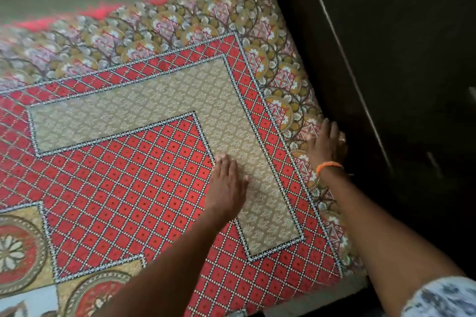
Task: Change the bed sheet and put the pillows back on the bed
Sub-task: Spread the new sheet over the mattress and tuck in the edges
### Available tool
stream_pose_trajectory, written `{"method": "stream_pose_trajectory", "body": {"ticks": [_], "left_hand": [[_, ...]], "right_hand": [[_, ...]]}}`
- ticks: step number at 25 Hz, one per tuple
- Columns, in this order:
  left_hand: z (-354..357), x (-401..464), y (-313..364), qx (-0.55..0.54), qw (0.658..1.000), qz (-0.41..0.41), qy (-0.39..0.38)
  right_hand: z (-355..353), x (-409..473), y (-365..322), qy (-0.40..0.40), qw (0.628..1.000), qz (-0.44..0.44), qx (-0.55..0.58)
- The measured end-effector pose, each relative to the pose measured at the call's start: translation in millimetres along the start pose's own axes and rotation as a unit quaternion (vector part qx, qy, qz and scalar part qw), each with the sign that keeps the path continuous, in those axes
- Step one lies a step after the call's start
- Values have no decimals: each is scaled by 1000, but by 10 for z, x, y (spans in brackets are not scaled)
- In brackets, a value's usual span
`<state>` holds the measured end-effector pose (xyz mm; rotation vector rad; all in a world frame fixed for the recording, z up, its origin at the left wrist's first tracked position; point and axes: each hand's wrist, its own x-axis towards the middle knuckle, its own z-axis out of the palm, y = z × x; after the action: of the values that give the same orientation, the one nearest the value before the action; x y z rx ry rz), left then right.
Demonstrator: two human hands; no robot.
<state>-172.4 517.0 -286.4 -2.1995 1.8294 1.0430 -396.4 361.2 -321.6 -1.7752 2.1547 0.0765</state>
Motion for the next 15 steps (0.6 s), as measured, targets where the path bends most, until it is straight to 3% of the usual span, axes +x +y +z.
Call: {"method": "stream_pose_trajectory", "body": {"ticks": [3, 9, 12, 15], "left_hand": [[-508, -330, 20, -110, 993, -17, 40], [-1203, -1796, -55, -194, 955, -94, 204], [-1267, -2665, -357, -251, 910, -195, 265], [-1256, -3506, -813, -305, 843, -291, 333]], "right_hand": [[-380, -589, -479, -5, 997, 20, 70], [-1087, -2132, -1637, -97, 979, -163, 70], [-1263, -2909, -2118, -138, 962, -209, 110], [-1350, -3627, -2567, -220, 939, -223, 144]]}}
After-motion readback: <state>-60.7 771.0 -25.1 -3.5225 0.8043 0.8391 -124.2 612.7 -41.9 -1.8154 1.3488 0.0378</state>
